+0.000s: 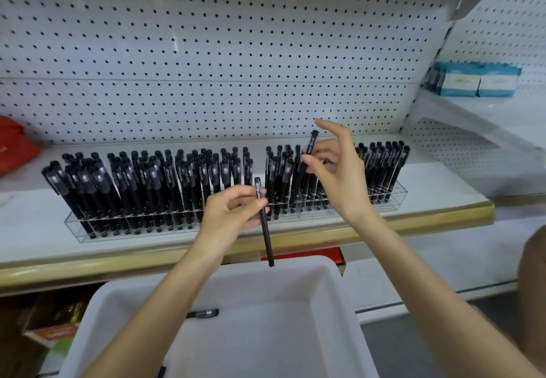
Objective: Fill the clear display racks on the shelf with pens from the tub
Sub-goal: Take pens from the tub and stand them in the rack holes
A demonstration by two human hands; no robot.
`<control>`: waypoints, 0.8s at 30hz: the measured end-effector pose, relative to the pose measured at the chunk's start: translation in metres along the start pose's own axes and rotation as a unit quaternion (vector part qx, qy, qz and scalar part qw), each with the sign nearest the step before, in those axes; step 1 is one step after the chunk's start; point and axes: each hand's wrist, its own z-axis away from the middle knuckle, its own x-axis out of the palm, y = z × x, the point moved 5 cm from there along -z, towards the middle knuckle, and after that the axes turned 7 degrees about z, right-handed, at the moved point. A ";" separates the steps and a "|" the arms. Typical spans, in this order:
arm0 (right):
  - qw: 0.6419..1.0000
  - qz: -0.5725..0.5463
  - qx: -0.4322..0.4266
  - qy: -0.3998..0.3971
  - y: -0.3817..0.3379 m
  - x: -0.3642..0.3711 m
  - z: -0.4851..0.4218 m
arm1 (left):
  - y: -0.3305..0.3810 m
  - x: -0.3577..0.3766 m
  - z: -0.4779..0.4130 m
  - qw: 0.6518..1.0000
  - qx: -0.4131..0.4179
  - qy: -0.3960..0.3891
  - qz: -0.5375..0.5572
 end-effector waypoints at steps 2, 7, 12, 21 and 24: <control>0.999 0.030 -0.023 0.021 0.001 0.002 0.000 | -0.001 -0.002 0.001 1.000 0.002 0.000 0.003; 0.997 0.047 -0.042 0.036 0.008 0.008 0.001 | -0.002 -0.008 0.005 1.000 0.003 -0.002 0.012; 0.996 0.071 -0.046 -0.018 0.014 0.021 0.005 | -0.003 -0.011 0.007 1.000 0.000 -0.004 0.015; 0.970 0.213 -0.117 0.004 0.024 0.030 0.017 | 0.002 -0.011 0.008 1.000 0.006 -0.011 0.020; 0.969 0.221 -0.114 0.008 0.024 0.030 0.013 | 0.003 -0.011 0.008 1.000 0.008 -0.012 0.025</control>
